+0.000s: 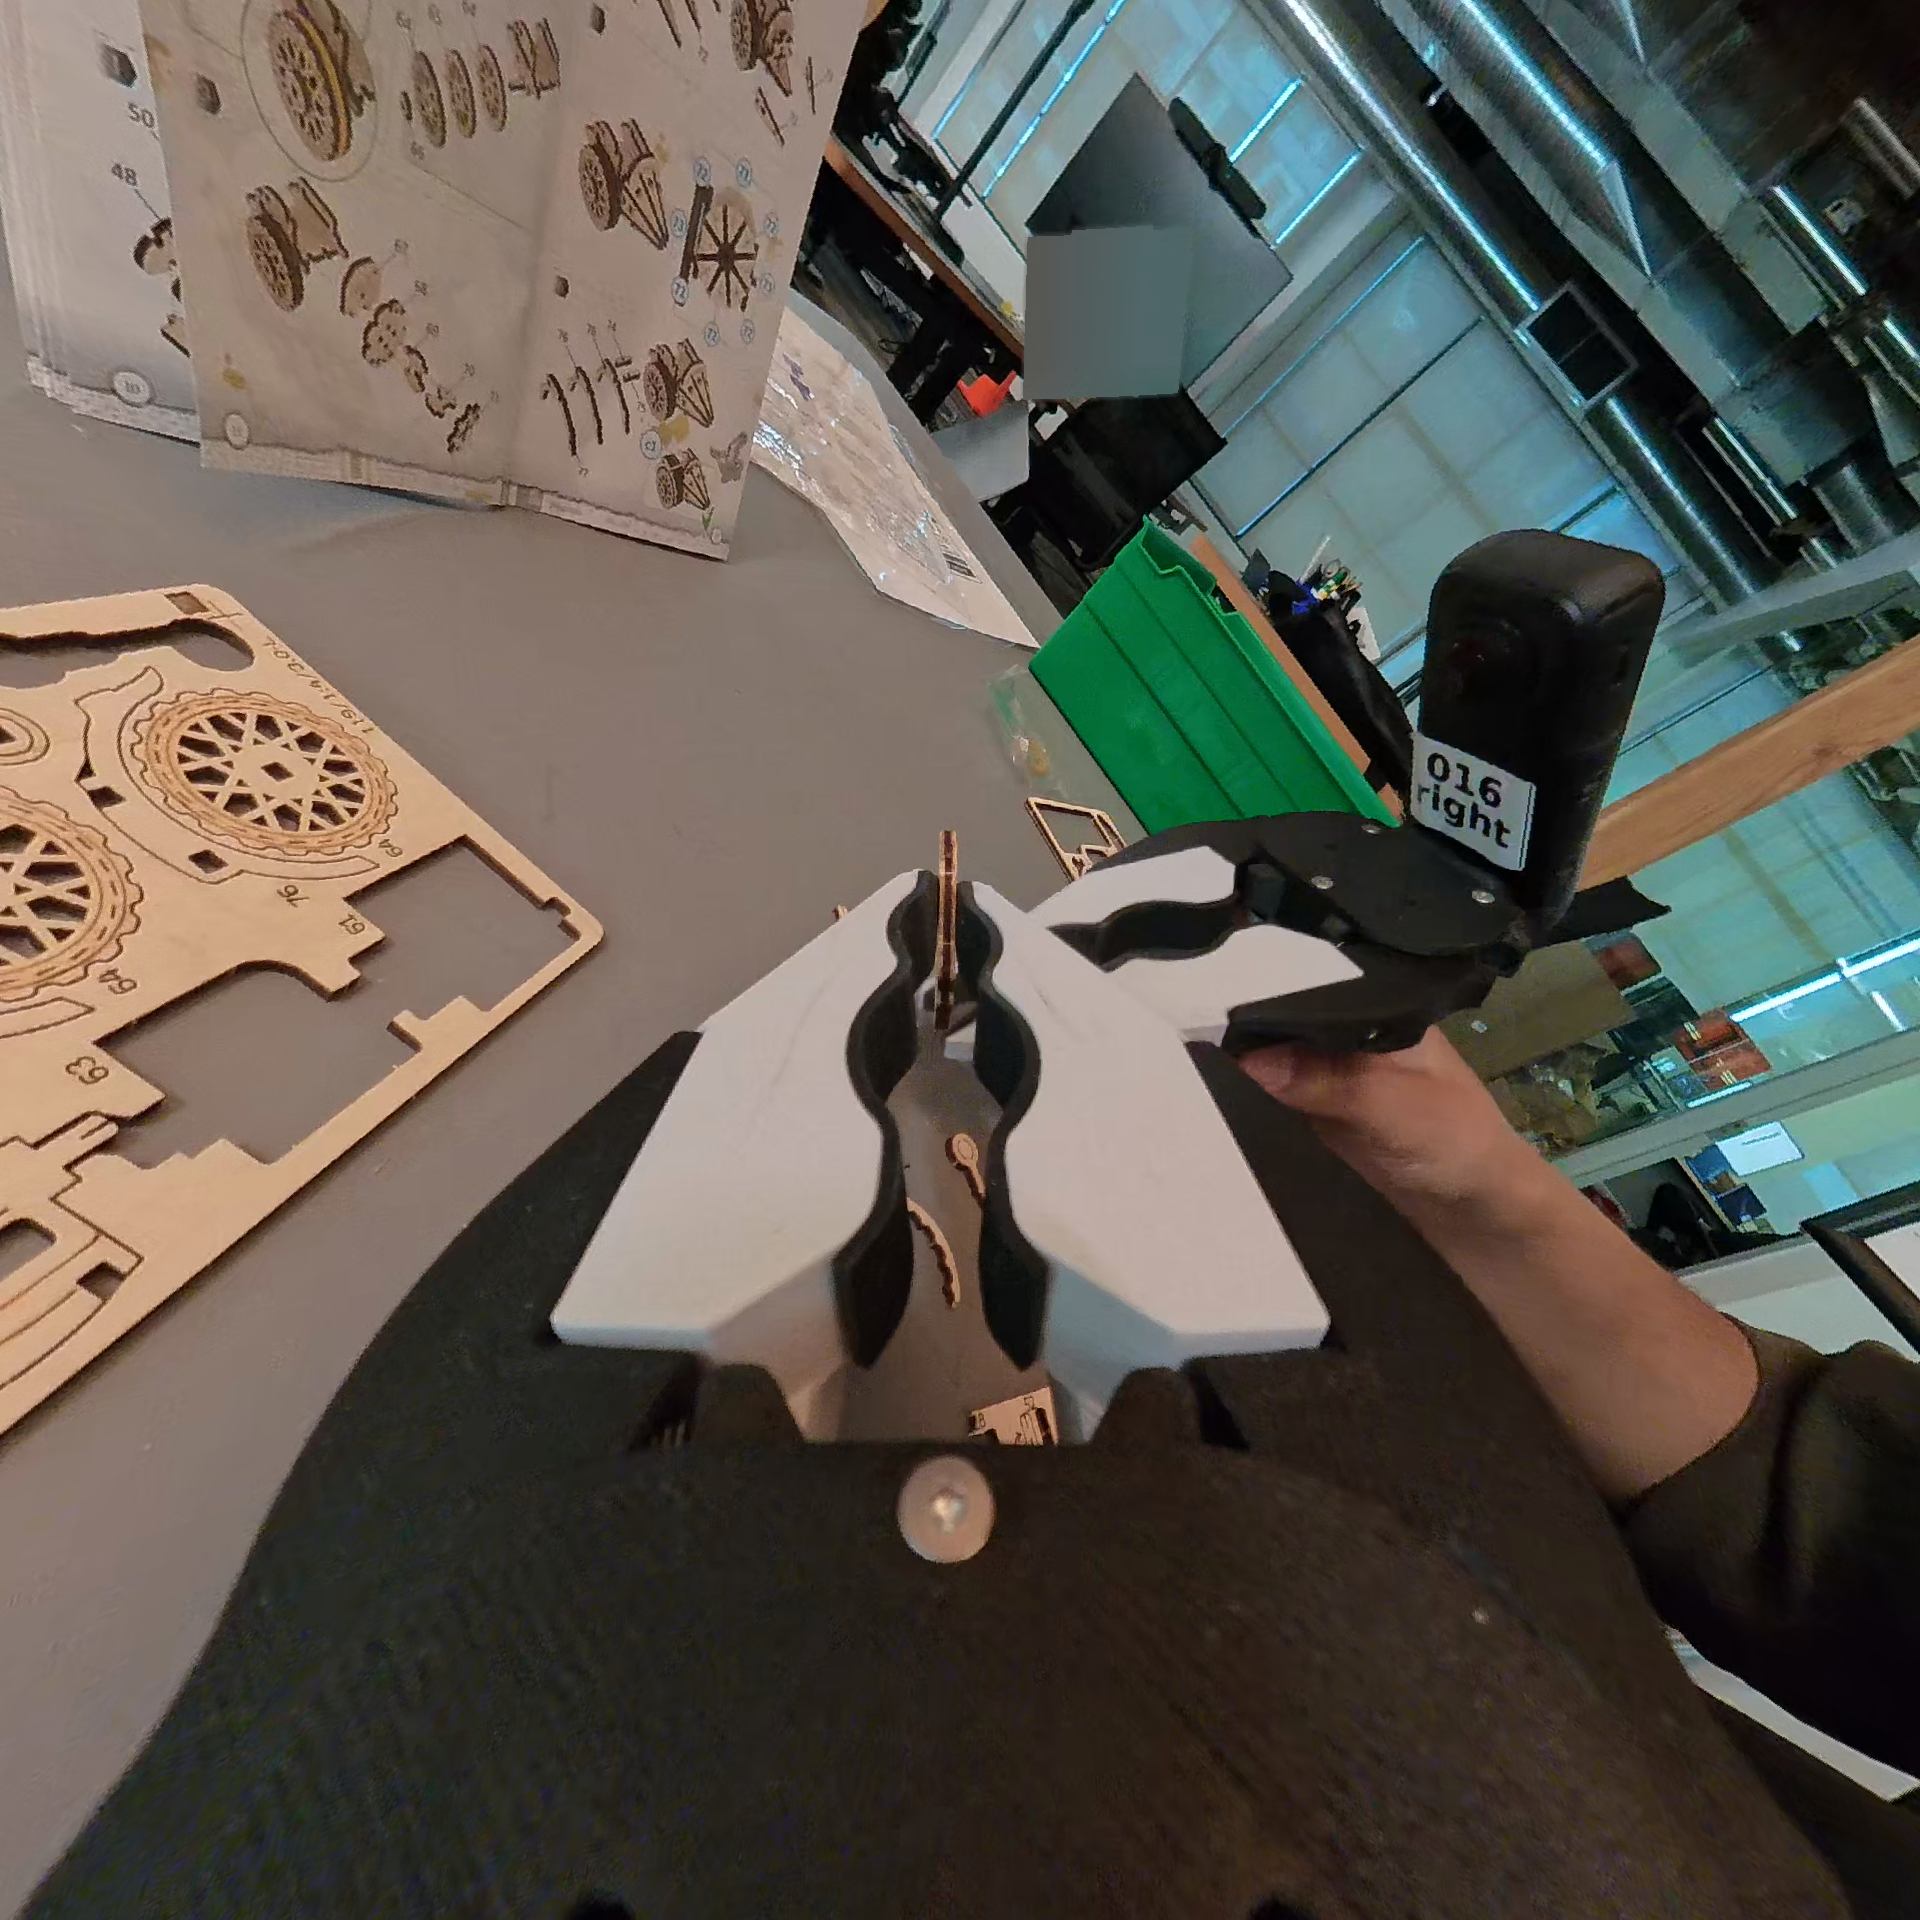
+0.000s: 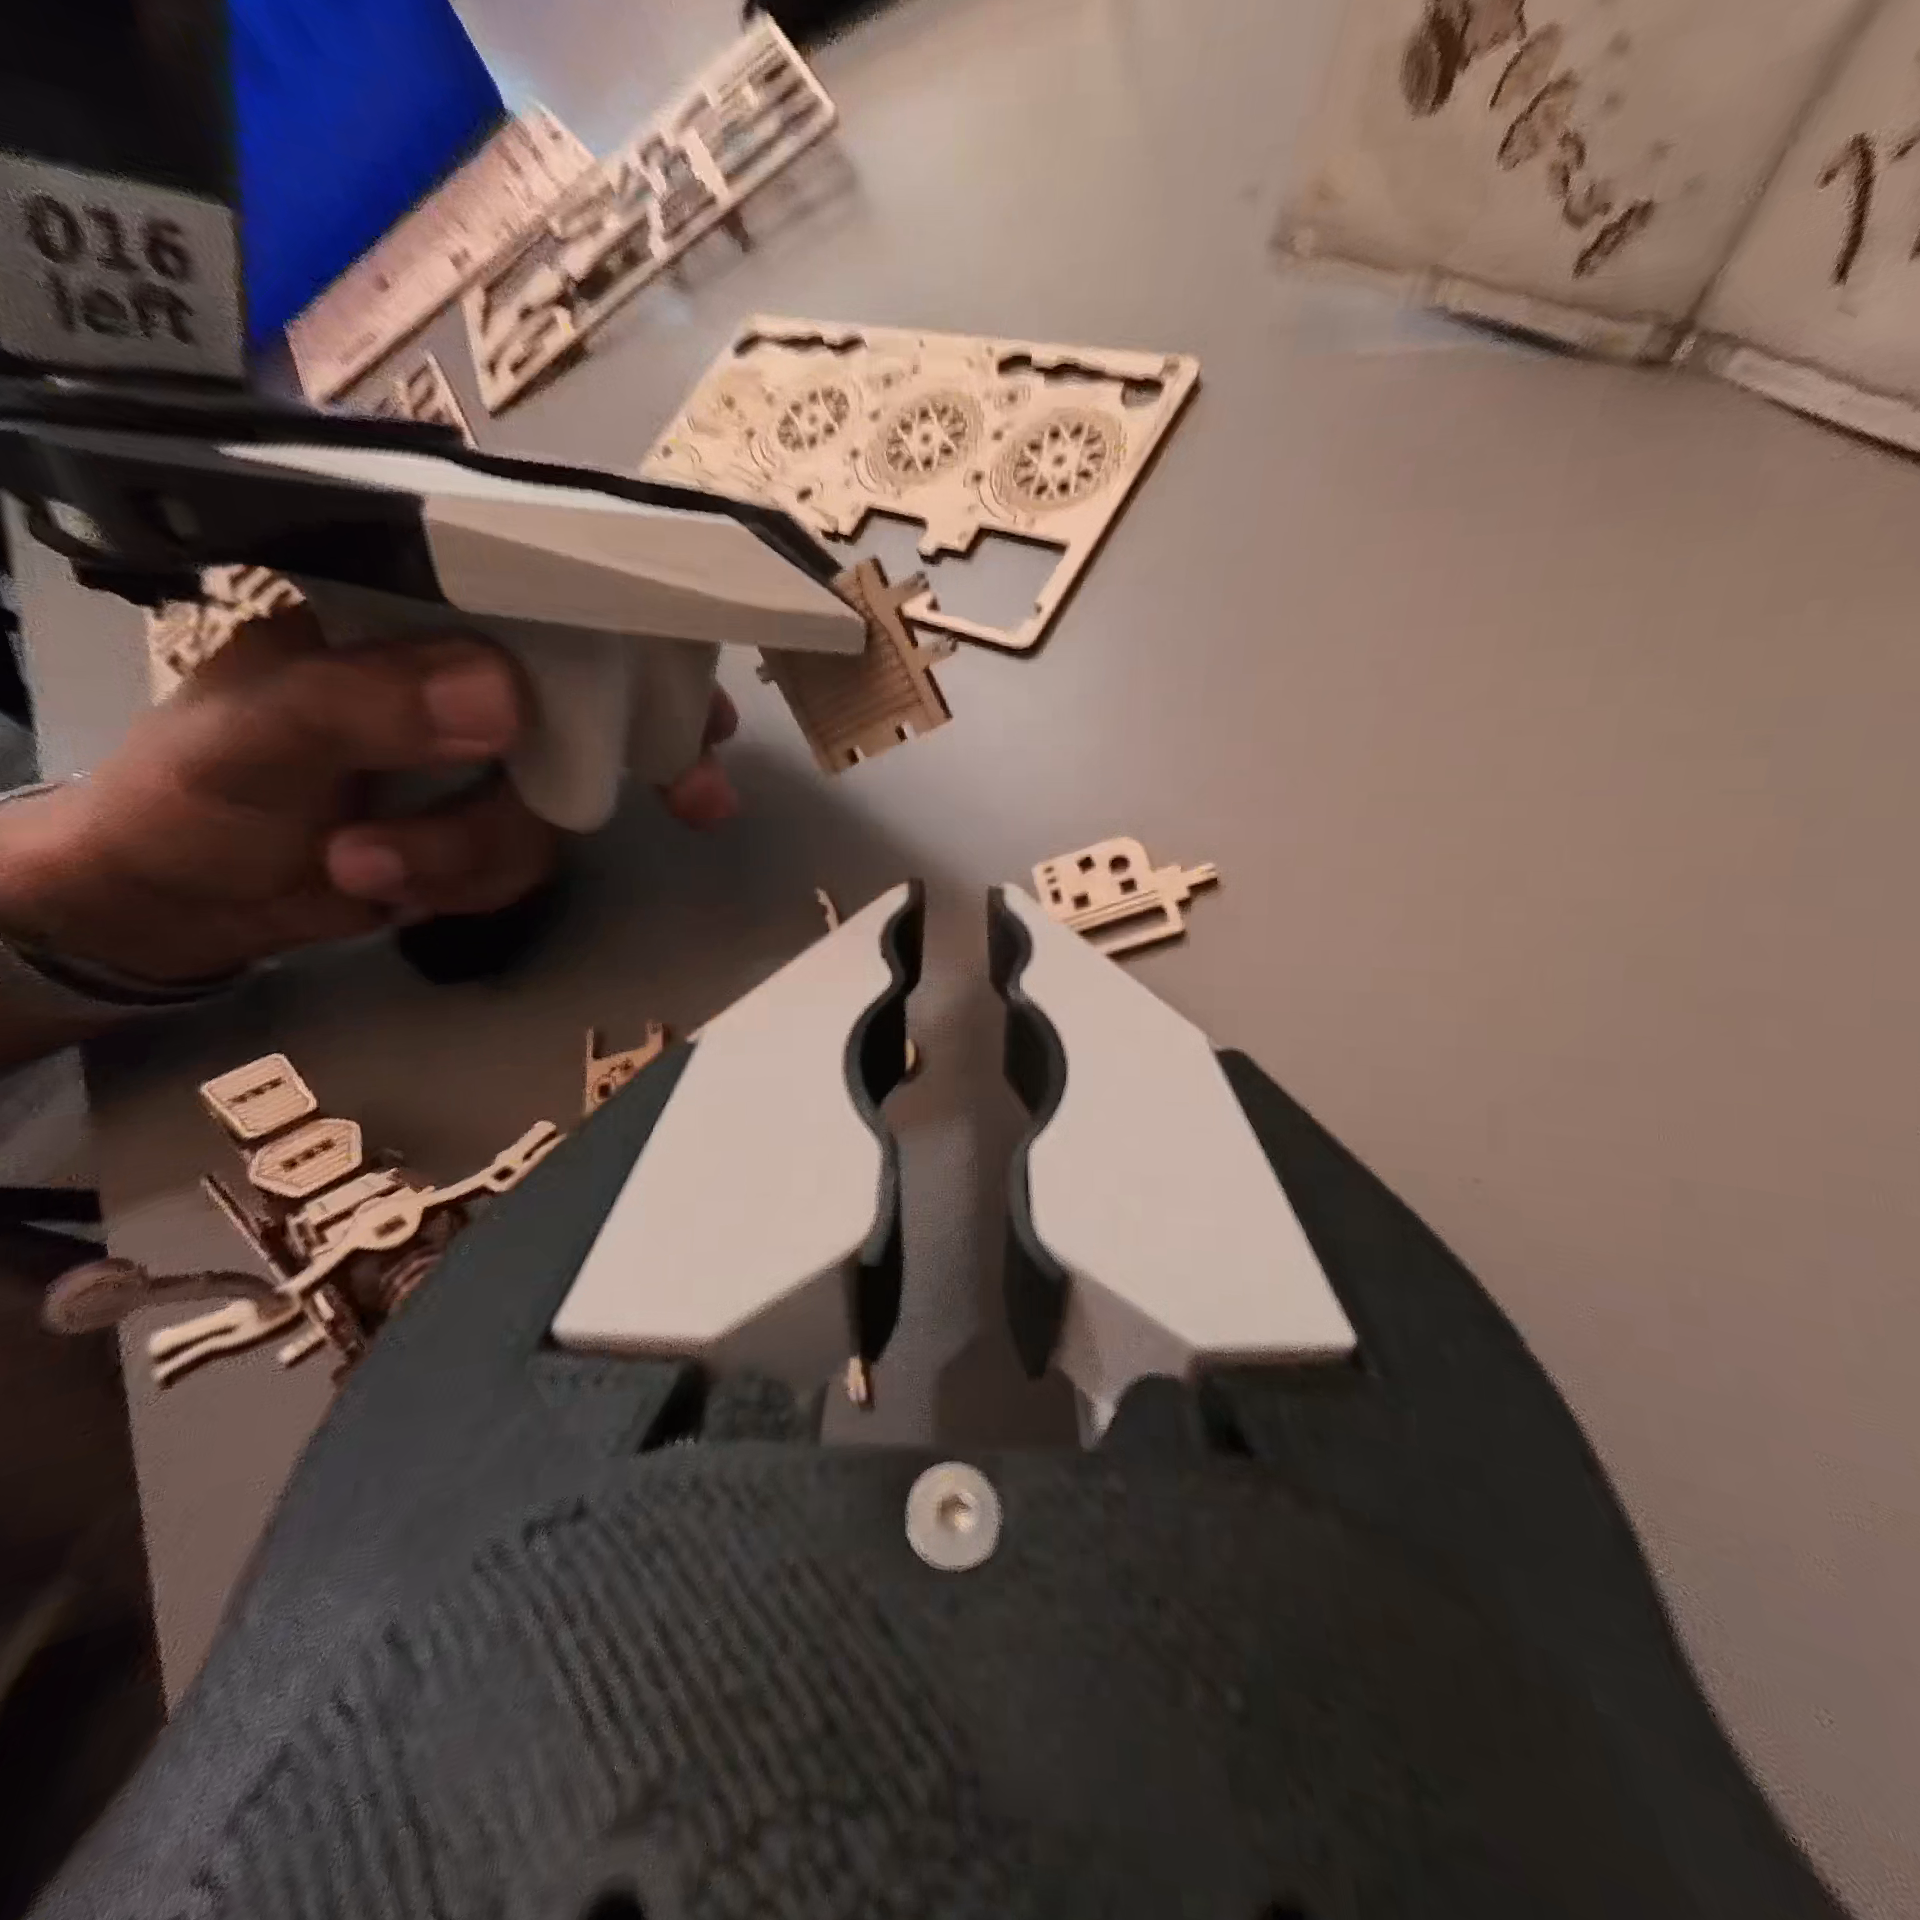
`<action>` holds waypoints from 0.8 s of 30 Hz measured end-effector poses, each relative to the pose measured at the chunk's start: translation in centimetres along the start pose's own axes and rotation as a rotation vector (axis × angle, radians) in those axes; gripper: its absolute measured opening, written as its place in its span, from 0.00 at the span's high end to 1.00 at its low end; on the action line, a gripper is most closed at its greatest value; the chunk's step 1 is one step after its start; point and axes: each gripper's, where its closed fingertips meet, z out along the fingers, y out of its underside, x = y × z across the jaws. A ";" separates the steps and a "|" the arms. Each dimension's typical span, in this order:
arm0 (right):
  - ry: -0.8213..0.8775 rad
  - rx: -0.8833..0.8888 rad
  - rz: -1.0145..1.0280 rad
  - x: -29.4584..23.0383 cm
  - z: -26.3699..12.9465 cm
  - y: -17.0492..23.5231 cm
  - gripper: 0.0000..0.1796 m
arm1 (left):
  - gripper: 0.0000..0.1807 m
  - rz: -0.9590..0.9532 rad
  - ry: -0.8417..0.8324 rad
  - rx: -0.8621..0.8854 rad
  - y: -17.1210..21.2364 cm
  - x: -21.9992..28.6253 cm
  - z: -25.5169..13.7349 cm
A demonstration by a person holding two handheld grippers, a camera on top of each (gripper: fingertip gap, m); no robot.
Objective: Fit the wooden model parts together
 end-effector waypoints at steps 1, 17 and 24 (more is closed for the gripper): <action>0.001 0.020 -0.007 0.2 -0.3 -0.4 0.93 | 0.99 -0.001 0.001 0.001 0.0 0.0 0.0; 0.147 -0.089 -0.330 1.3 -0.1 0.0 0.87 | 0.99 -0.009 0.001 0.008 -0.1 -0.1 0.0; -0.006 -0.187 -0.649 1.0 -1.3 -0.2 0.84 | 1.00 -0.018 0.009 0.024 -0.3 -0.1 -0.2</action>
